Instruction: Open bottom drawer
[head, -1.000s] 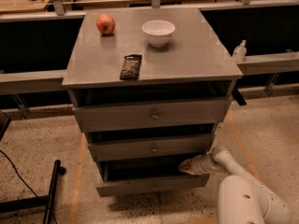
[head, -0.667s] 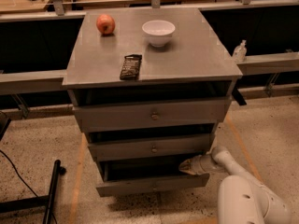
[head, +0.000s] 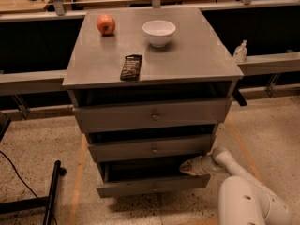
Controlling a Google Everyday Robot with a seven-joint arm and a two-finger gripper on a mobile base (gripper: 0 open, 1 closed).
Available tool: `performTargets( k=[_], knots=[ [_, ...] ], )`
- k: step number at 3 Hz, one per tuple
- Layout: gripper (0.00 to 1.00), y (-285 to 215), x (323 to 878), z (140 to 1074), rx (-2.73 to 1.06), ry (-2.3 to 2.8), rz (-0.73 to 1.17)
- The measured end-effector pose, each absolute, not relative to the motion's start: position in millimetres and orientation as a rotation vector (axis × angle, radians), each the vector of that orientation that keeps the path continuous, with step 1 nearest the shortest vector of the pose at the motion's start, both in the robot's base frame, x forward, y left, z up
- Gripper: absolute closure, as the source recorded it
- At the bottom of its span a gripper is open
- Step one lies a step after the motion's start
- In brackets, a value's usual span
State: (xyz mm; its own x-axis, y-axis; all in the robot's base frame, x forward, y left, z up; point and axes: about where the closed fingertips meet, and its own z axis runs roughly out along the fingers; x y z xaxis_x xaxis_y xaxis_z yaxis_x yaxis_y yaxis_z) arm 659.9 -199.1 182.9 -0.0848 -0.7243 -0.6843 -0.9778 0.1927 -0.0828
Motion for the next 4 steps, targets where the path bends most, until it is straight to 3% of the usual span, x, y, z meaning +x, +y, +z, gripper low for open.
performTargets(
  k=[1, 2, 4],
  knots=[
    [1.0, -199.1, 659.9, 182.9, -1.589, 1.869, 0.541],
    [0.82, -199.2, 659.8, 182.8, -1.589, 1.869, 0.541],
    [0.36, -198.9, 659.7, 182.7, -1.589, 1.869, 0.541]
  ],
)
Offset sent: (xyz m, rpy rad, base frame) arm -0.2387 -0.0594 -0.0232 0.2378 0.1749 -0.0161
